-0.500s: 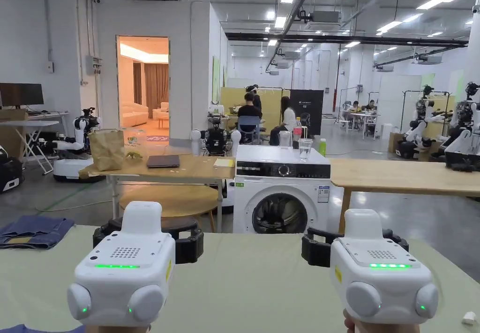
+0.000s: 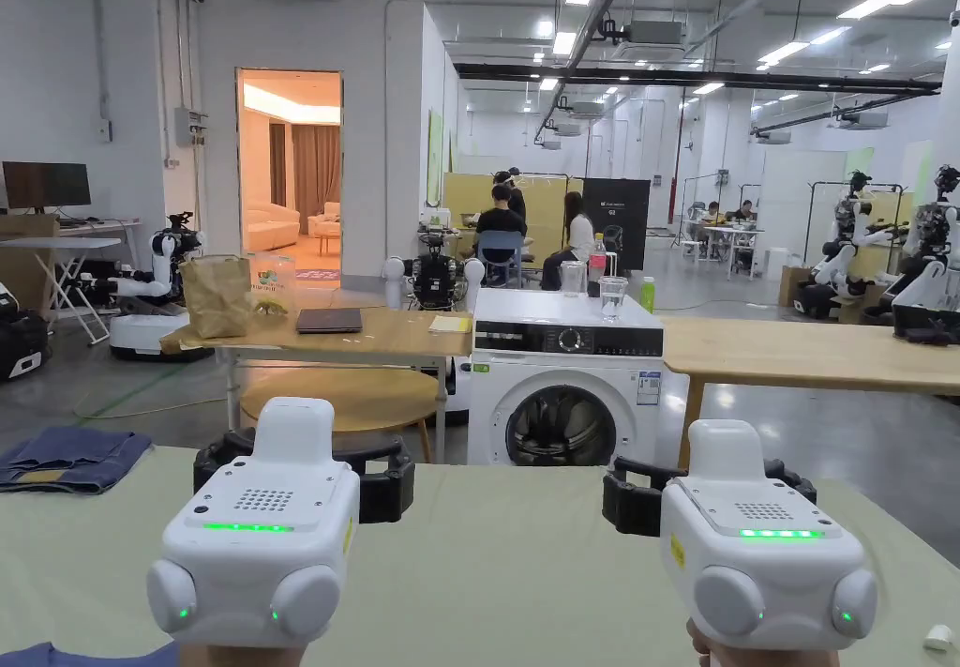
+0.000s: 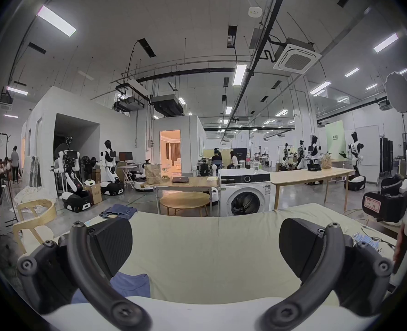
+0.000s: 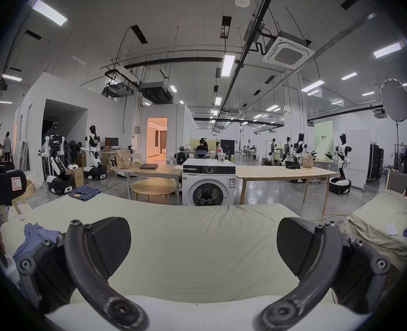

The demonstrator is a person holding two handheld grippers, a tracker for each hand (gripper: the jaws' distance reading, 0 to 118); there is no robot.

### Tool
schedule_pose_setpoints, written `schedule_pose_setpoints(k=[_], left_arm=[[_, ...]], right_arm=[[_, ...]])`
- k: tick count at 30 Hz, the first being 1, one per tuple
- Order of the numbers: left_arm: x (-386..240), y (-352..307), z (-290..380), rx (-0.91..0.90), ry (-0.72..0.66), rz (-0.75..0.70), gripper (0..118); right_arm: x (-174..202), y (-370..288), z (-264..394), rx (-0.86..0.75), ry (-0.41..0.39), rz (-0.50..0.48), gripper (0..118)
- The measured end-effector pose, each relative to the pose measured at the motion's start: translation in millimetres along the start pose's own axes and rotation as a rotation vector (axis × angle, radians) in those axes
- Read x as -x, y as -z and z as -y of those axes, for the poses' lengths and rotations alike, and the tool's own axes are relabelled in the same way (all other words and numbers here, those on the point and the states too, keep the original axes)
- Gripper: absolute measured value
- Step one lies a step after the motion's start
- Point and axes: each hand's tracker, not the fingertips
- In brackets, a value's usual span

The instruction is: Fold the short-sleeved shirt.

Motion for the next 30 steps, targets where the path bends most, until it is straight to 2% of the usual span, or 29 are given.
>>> schedule_pose_setpoints(k=[11, 30], left_arm=[[2.7, 0.1, 1.4, 0.007, -0.007, -0.009, 118], [1.2, -2.8, -0.6, -0.007, -0.007, -0.002, 118]], right_arm=[[0.5, -1.0, -1.6, 0.011, 0.012, -0.01, 118], [4.4, -0.5, -0.6, 0.015, -0.017, -0.013, 118]])
